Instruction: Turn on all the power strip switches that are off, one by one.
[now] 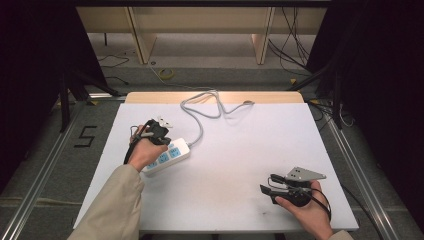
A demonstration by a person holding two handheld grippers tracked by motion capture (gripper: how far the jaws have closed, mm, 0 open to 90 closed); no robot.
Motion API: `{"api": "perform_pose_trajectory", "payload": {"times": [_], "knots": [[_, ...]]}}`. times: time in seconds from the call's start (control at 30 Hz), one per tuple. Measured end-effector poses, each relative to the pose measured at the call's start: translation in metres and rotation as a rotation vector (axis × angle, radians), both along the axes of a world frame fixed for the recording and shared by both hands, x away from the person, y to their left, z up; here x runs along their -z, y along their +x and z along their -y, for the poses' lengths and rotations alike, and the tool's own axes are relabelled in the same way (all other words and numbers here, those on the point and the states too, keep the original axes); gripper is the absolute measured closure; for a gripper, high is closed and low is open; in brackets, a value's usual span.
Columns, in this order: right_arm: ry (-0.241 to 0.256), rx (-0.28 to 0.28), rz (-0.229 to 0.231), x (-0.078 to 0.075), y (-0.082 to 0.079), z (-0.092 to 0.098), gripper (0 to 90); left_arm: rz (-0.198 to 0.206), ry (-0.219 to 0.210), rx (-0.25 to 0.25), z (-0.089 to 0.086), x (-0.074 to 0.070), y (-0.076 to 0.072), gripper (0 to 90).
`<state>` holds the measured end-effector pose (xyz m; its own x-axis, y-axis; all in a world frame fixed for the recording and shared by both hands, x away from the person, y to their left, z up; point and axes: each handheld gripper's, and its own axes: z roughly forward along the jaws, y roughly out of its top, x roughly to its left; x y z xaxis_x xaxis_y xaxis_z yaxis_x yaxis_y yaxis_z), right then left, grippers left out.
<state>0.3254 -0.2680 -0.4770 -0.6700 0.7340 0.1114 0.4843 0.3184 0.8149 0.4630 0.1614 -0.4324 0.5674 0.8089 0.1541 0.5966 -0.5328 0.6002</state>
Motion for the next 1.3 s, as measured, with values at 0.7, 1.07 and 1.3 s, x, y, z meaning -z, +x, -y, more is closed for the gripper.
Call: {"api": "perform_pose_trajectory", "payload": {"times": [0.7,1.07,1.3], "knots": [[0.0,0.007,-0.002,0.0,0.0,0.001,40.6,-0.002,0.004,-0.031,-0.021,-0.005,-0.01,90.0],[-0.001,0.008,-0.001,0.0,0.0,0.001,40.6,-0.01,0.012,-0.044,-0.032,-0.007,-0.014,89.9],[0.0,0.008,-0.001,0.0,0.0,0.001,40.6,-0.016,0.013,-0.052,-0.035,-0.006,-0.016,89.9]]}}
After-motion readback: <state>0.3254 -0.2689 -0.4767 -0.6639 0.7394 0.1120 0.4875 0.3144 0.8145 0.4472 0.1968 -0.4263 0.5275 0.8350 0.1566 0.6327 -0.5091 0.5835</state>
